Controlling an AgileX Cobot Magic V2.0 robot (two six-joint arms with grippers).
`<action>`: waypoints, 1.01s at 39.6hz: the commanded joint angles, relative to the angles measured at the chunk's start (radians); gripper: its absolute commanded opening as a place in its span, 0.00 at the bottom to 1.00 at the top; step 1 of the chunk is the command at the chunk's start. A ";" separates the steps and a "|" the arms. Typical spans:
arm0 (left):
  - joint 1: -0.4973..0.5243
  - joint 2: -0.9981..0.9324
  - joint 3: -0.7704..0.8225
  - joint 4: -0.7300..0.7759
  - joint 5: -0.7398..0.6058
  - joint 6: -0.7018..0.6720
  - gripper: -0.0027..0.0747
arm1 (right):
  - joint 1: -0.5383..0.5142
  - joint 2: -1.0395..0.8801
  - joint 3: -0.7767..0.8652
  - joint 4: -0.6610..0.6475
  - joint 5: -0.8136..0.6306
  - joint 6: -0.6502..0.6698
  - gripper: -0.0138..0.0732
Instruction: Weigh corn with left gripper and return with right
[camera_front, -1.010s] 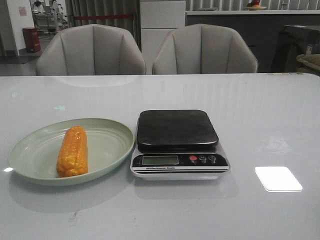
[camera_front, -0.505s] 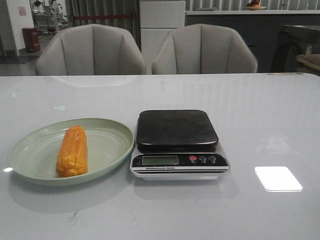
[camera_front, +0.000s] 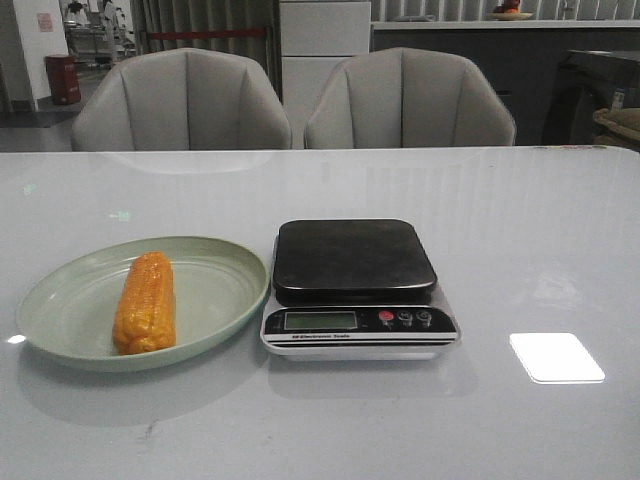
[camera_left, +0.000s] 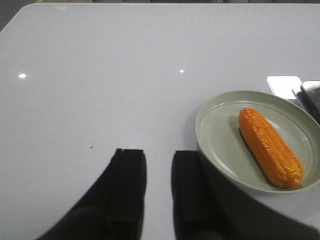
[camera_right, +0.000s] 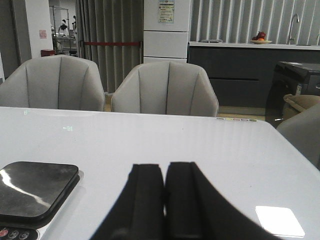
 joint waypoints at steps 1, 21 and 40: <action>-0.025 0.047 -0.054 -0.005 -0.047 -0.008 0.52 | -0.004 -0.016 0.007 -0.012 -0.086 -0.004 0.34; -0.066 0.432 -0.260 -0.075 -0.003 -0.008 0.73 | -0.004 -0.016 0.007 -0.012 -0.086 -0.004 0.34; -0.293 0.807 -0.376 -0.146 -0.113 -0.031 0.73 | -0.005 -0.016 0.007 -0.012 -0.086 -0.004 0.34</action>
